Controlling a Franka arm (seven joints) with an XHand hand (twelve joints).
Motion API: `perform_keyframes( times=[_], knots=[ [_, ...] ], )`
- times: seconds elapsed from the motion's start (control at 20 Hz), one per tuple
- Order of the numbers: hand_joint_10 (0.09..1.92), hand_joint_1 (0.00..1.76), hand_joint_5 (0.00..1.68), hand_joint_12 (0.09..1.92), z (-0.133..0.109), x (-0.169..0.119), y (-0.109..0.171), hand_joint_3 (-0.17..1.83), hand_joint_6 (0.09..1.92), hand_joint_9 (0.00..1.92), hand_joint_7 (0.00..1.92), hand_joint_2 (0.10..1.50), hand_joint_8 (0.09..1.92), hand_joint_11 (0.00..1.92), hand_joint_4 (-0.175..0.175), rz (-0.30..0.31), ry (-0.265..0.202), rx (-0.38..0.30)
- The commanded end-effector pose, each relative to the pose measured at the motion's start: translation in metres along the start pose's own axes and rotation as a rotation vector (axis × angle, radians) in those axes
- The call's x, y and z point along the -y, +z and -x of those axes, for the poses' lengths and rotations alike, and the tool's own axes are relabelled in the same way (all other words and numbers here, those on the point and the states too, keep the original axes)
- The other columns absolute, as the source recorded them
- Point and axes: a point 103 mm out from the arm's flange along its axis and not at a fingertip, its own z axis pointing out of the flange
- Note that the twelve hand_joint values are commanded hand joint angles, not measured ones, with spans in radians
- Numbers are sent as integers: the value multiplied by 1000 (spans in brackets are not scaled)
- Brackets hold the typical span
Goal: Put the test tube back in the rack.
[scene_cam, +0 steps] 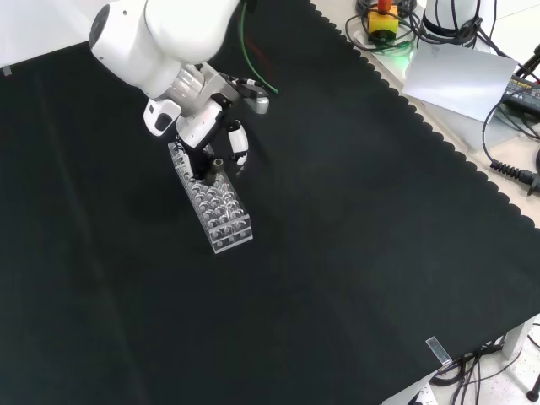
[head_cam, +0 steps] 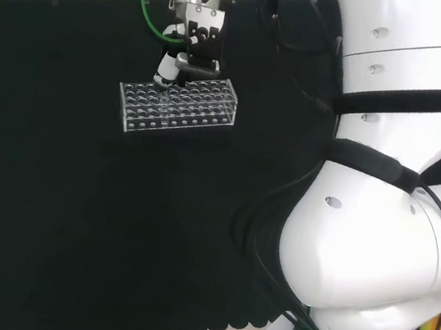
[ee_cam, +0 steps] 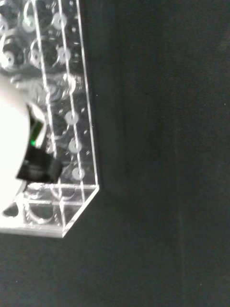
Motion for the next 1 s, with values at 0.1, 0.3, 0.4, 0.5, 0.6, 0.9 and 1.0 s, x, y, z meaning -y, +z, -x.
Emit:
perform_keyframes(
  times=[0.1,0.3,0.4,0.5,0.6,0.9,1.0],
  knots=[
    [808,1101,613,1442,0,1,-8,849,792,934,686,526,928,604,-104,-20,-20,-50],
    [815,1087,585,1445,6,12,-26,835,779,892,633,520,933,583,-94,-5,-22,-49],
    [815,1086,578,1443,6,20,-38,828,773,882,619,521,932,579,-91,11,-19,-40],
    [820,1084,575,1442,6,28,-52,810,762,874,607,528,939,576,-89,32,-15,-34],
    [821,1082,573,1442,5,35,-64,802,756,867,598,531,940,575,-88,49,-14,-30],
    [822,1079,560,1441,-6,61,-105,792,744,856,583,533,939,572,-84,107,-32,-7],
    [822,1078,558,1441,-8,70,-116,786,740,853,581,535,940,571,-83,128,-36,-2]
  ],
)
